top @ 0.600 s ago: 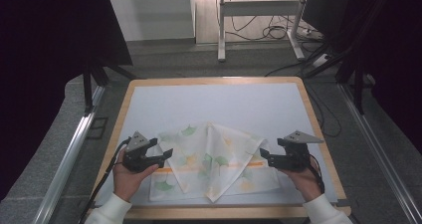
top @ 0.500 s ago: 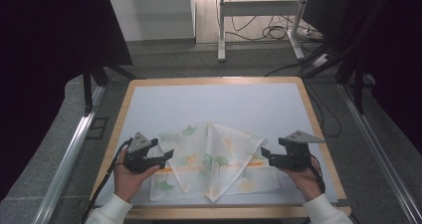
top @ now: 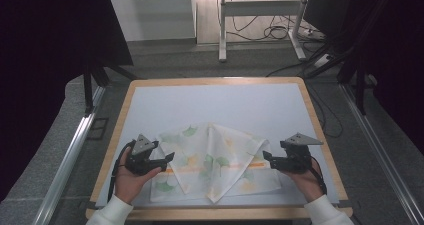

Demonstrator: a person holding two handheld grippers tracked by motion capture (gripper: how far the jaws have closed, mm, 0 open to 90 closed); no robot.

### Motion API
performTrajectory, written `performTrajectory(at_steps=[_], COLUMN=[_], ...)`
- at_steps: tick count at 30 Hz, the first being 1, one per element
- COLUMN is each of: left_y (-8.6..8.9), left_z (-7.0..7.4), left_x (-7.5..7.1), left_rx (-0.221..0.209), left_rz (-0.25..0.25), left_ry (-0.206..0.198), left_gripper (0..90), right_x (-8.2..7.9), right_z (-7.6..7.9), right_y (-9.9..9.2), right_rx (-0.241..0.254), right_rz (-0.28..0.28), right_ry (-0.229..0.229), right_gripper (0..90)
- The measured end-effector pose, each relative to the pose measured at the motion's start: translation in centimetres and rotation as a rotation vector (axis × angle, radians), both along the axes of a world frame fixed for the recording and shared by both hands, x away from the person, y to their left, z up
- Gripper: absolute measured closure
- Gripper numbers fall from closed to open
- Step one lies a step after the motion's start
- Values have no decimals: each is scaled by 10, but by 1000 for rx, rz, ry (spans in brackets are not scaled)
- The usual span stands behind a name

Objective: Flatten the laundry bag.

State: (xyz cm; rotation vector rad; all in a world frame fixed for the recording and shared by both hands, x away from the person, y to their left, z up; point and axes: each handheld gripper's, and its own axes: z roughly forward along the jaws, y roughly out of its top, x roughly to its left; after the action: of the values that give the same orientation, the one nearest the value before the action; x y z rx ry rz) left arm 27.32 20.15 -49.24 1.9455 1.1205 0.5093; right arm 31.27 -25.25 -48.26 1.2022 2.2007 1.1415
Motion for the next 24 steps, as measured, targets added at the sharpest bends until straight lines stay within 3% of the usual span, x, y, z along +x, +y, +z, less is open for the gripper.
performTrajectory(at_steps=[8,11,19,24], left_y=[1,5,11,14], left_z=[-4,-4,-3,-8], left_x=[8,9,7,4], left_rx=[4,-1,-3,-8], left_rz=[-3,9,23,15], left_ry=[20,20,22,51], left_gripper=[273,275,284,285], right_x=[-3,-2,-2,-4], right_z=[-2,-2,-3,-3], right_y=[-2,-5,-5,-4], right_rx=[-30,-20,-23,-34], right_rz=[9,7,7,22], right_ry=[5,8,11,12], right_gripper=[230,243,253,262])
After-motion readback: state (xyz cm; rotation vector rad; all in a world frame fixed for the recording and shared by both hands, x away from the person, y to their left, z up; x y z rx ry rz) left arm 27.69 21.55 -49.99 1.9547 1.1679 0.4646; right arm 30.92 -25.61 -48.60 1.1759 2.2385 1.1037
